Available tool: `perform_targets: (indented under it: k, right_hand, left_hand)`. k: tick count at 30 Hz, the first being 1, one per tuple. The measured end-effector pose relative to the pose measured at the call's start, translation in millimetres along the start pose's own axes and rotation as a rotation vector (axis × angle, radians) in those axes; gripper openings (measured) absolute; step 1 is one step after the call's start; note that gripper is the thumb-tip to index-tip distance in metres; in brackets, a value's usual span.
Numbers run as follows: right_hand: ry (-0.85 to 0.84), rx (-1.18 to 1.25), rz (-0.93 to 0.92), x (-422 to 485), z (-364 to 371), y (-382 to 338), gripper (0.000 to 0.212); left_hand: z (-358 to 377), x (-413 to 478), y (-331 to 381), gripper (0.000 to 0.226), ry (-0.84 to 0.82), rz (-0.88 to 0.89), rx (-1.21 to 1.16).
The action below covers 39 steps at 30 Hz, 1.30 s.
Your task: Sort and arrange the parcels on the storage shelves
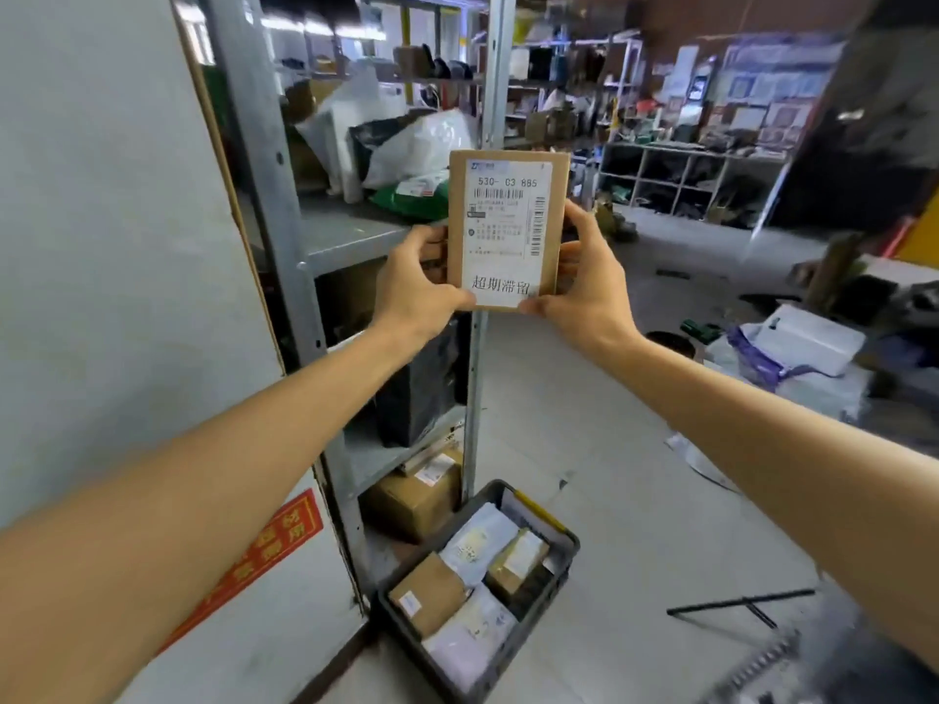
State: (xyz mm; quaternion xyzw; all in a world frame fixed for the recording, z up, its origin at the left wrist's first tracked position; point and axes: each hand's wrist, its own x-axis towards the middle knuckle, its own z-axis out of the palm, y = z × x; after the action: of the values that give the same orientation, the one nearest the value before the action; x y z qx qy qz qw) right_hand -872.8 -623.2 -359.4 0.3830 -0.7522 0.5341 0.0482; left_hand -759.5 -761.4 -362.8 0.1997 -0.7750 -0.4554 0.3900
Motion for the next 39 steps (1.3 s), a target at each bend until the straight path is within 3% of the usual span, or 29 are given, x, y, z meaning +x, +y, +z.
perform_targets:
  k: [7, 15, 19, 23, 31, 39]
  right_hand:
    - [0.098, -0.117, 0.208, 42, 27, 130, 0.111]
    - [0.144, -0.167, 0.505, 43, 84, 278, 0.112]
    - [0.154, -0.142, 0.656, 28, 102, 354, 0.095]
    - [0.141, -0.063, 0.773, 10, 124, 435, 0.086]
    - [0.037, 0.043, 1.006, -53, 191, 584, 0.087]
    - [0.009, 0.105, 1.258, -128, 258, 667, 0.082]
  left_hand:
    - [103, 74, -109, 0.072, -0.257, -0.028, -0.076]
    - [204, 110, -241, 0.062, -0.568, -0.242, -0.120]
    - [257, 103, -307, 0.064, -0.684, -0.361, -0.096]
    - [309, 91, -373, 0.067, -0.731, -0.456, -0.029]
    - [379, 46, -518, 0.050, -0.820, -0.689, 0.123]
    - [406, -23, -639, 0.050, -0.915, -0.871, 0.223]
